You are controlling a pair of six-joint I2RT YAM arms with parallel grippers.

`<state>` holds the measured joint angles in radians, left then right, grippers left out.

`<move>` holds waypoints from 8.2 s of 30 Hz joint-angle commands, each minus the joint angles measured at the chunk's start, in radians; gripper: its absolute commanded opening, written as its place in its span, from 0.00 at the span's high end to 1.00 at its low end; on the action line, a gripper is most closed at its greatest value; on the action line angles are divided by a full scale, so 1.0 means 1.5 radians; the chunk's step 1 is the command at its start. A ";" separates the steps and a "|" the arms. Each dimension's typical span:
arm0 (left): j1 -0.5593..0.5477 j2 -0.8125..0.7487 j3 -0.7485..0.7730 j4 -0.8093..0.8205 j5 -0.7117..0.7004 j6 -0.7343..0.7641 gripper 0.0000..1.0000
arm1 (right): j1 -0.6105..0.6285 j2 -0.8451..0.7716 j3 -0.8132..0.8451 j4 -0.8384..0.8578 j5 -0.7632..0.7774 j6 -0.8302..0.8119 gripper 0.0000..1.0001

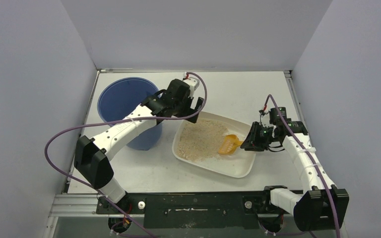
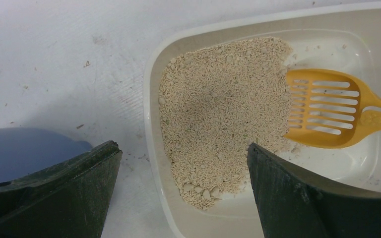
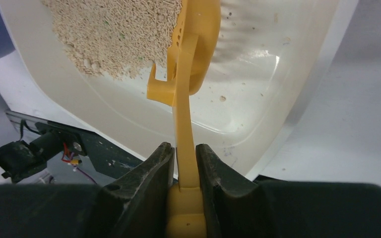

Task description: Clean the litter box

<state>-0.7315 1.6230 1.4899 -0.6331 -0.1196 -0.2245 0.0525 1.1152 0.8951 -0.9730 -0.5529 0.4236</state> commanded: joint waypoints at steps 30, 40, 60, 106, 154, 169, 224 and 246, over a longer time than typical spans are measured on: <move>-0.023 -0.013 -0.022 0.011 0.011 0.001 0.06 | 0.138 0.199 -0.317 0.981 -0.127 0.431 1.00; -0.022 -0.045 -0.025 0.032 -0.027 -0.025 0.05 | 0.117 0.106 -0.360 1.072 -0.156 0.475 1.00; 0.010 -0.178 -0.060 0.115 -0.072 -0.067 0.03 | 0.059 -0.014 -0.467 1.321 -0.270 0.620 1.00; 0.014 -0.280 -0.090 0.095 -0.125 -0.048 0.03 | 0.061 -0.149 -0.452 1.180 -0.245 0.619 1.00; 0.014 -0.518 -0.108 0.124 -0.278 0.020 0.03 | 0.432 0.337 0.511 0.526 -0.104 -0.194 1.00; 0.014 -0.566 -0.130 0.128 -0.301 0.018 0.03 | 0.563 0.297 0.455 0.556 0.167 -0.666 1.00; 0.015 -0.388 -0.132 0.163 -0.194 -0.007 0.03 | 0.288 0.191 0.047 0.558 -0.041 0.132 1.00; 0.016 -0.386 -0.145 0.160 -0.192 -0.004 0.03 | 0.250 0.204 0.002 0.506 0.013 0.132 0.52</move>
<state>-0.7124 1.0458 1.2499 -0.4171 -0.4221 -0.2260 0.4435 1.4921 0.9089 -0.1856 -0.5877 0.6468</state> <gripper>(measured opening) 0.973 0.456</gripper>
